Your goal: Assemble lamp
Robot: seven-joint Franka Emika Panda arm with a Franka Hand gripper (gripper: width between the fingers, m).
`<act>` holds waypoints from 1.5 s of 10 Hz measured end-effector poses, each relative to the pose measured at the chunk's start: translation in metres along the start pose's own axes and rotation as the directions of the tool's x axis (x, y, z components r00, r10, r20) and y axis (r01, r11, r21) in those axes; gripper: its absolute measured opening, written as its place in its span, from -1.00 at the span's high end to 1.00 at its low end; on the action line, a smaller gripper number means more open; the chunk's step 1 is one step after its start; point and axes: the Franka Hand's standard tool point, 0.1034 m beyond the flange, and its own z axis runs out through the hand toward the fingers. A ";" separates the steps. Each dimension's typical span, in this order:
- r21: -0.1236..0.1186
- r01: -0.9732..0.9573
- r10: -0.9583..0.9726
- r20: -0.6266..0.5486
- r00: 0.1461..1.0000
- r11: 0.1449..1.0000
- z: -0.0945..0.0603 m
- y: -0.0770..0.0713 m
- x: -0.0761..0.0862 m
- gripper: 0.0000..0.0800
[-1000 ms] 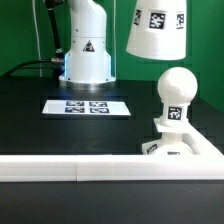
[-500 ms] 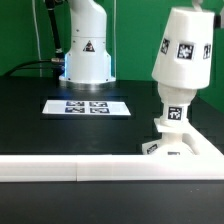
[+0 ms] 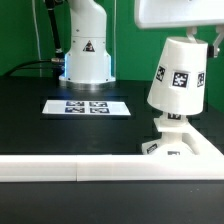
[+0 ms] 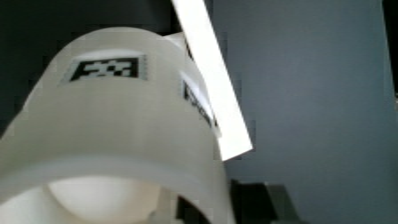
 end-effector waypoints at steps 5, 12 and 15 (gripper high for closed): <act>-0.002 0.008 -0.008 -0.021 1.000 1.000 0.015 0.009 -0.003 0.89; -0.051 0.017 -0.012 0.089 0.996 0.999 -0.002 0.038 -0.012 -0.68; -0.186 0.103 -0.079 0.135 0.988 0.977 0.001 0.032 -0.027 -0.75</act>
Offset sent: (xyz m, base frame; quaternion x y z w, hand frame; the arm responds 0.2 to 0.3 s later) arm -0.0039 -0.0069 -0.0124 -0.0085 0.0322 -0.0387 0.9987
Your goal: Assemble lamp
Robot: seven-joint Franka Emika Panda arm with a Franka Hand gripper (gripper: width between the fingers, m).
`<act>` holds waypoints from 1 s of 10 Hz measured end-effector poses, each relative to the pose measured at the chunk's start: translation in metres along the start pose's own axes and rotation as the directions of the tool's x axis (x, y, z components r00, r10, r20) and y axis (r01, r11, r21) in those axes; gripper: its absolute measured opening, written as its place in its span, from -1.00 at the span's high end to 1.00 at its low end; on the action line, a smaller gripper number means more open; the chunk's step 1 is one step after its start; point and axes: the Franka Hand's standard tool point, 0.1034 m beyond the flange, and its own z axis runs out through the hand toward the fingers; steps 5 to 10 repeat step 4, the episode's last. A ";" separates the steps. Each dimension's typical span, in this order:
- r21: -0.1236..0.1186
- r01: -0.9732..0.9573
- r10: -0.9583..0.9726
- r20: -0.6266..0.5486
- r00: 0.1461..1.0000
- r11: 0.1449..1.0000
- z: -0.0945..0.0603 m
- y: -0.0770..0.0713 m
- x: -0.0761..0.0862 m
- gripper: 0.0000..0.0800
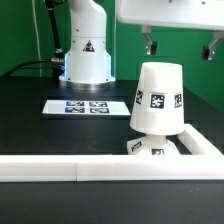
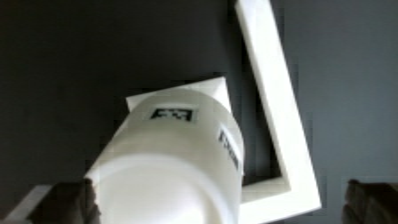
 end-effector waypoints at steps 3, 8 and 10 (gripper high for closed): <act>-0.007 -0.004 0.004 -0.021 1.000 1.000 0.010 -0.008 -0.005 -0.75; -0.007 -0.004 0.004 -0.022 1.000 1.000 0.010 -0.008 -0.005 -0.75; -0.007 -0.004 0.004 -0.022 1.000 1.000 0.010 -0.008 -0.005 -0.75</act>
Offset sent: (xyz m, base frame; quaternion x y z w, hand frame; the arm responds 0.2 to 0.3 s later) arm 0.0000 0.0000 0.0000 0.0000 0.0000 0.0000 1.0000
